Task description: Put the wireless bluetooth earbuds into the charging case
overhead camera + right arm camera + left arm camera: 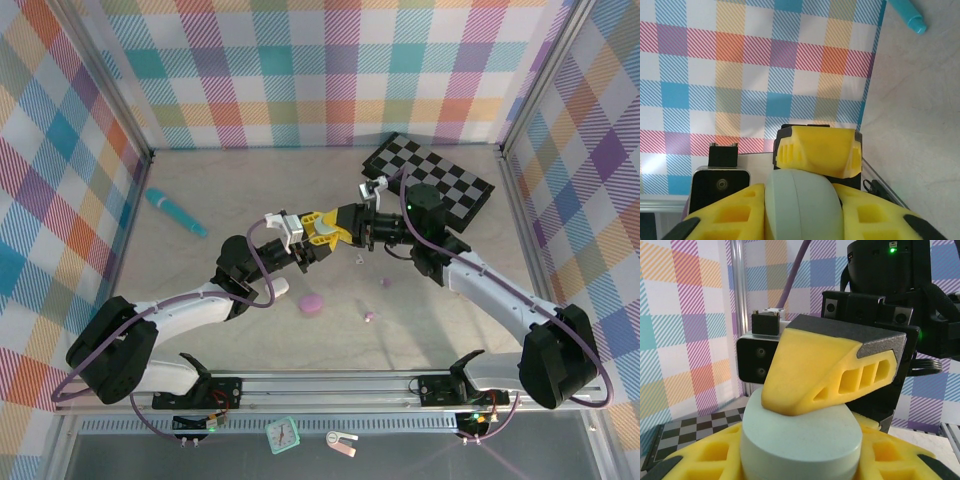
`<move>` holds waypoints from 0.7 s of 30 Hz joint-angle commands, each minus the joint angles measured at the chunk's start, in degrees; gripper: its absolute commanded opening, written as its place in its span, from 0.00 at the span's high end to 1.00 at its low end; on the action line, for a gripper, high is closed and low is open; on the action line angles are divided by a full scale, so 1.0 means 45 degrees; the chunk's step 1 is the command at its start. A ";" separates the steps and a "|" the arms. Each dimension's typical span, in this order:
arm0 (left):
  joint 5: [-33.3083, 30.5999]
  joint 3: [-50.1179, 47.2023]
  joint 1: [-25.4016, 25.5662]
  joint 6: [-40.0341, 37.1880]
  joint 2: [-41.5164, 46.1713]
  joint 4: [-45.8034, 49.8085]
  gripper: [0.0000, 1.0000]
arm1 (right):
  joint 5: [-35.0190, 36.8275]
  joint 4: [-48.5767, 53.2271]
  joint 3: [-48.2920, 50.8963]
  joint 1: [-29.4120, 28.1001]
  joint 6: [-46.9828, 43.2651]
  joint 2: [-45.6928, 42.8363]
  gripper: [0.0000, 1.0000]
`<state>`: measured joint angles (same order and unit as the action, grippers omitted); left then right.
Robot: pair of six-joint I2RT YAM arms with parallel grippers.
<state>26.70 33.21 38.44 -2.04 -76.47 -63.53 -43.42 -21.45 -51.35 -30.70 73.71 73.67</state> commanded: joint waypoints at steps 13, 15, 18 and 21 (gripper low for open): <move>-0.0054 -0.1072 -0.0084 -0.0619 0.1375 0.1885 0.11 | 0.3147 0.3778 -0.0267 0.1042 -0.3726 -0.0251 0.76; -0.0390 -0.1312 -0.0074 -0.0794 0.1814 0.2900 0.07 | 0.3557 0.4102 -0.0389 0.1367 -0.4252 0.0318 0.76; -0.0906 -0.1564 -0.0065 -0.1024 0.2436 0.4298 0.01 | 0.4498 0.4834 -0.0835 0.1764 -0.5196 0.1400 0.76; -0.1243 -0.1435 -0.0065 -0.1523 0.2939 0.6334 0.00 | 0.5203 0.5051 -0.1443 0.2009 -0.6175 0.2731 0.75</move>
<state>23.44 26.65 38.35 -5.89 -65.60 -44.77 -25.12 -1.89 -54.74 -22.48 53.30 82.13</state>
